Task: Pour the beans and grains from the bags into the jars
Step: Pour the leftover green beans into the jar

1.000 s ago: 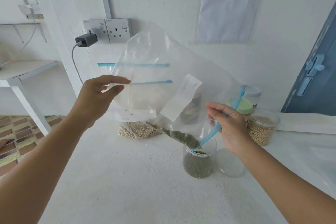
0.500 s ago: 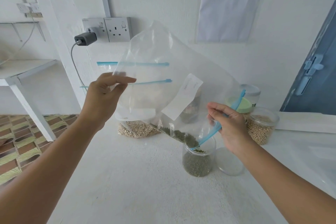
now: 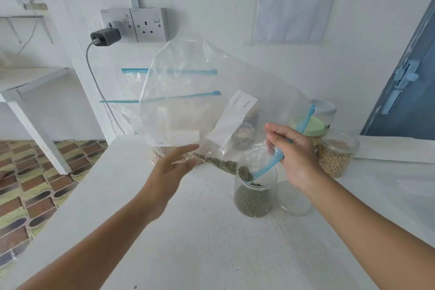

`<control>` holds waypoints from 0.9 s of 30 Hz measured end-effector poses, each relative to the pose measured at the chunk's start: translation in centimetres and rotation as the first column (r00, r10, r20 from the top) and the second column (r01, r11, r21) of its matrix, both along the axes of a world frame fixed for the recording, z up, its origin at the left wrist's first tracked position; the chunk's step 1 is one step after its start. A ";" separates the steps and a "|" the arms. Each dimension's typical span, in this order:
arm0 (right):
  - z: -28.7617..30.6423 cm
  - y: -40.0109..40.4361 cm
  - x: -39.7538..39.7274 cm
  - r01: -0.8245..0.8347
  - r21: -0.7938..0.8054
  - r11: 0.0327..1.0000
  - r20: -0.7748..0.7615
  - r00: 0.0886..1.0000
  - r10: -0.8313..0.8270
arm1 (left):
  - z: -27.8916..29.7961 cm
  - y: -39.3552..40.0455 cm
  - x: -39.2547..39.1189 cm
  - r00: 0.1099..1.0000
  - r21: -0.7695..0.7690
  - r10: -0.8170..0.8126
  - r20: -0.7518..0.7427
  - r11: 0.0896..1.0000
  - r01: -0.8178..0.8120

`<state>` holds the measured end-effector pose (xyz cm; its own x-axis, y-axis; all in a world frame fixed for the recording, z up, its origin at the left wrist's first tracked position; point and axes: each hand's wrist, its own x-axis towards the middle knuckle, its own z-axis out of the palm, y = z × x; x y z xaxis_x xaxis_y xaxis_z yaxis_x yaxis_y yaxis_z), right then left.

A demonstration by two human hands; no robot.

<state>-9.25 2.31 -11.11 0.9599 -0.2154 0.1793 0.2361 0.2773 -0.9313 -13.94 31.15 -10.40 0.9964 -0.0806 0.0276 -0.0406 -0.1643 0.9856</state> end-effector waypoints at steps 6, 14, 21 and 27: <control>-0.1 0.0 -0.1 -0.004 0.006 1.000 0.013 1.000 0.003 | 0.7 -0.5 3.2 0.996 -0.343 0.050 -0.074 0.936 -0.073; 0.0 -0.9 -0.1 0.030 0.050 0.998 -0.030 0.999 -0.029 | 2.5 -1.7 3.8 0.999 -0.370 -0.021 0.025 0.929 0.029; -0.7 -1.4 -0.3 0.043 0.106 0.993 -0.044 0.998 -0.039 | 3.8 -2.4 4.4 0.996 -0.340 -0.053 0.073 0.937 0.075; -0.7 -1.5 -0.5 0.052 0.148 0.988 -0.031 0.998 -0.048 | 4.9 -2.6 4.7 0.989 -0.323 -0.068 0.131 0.940 0.108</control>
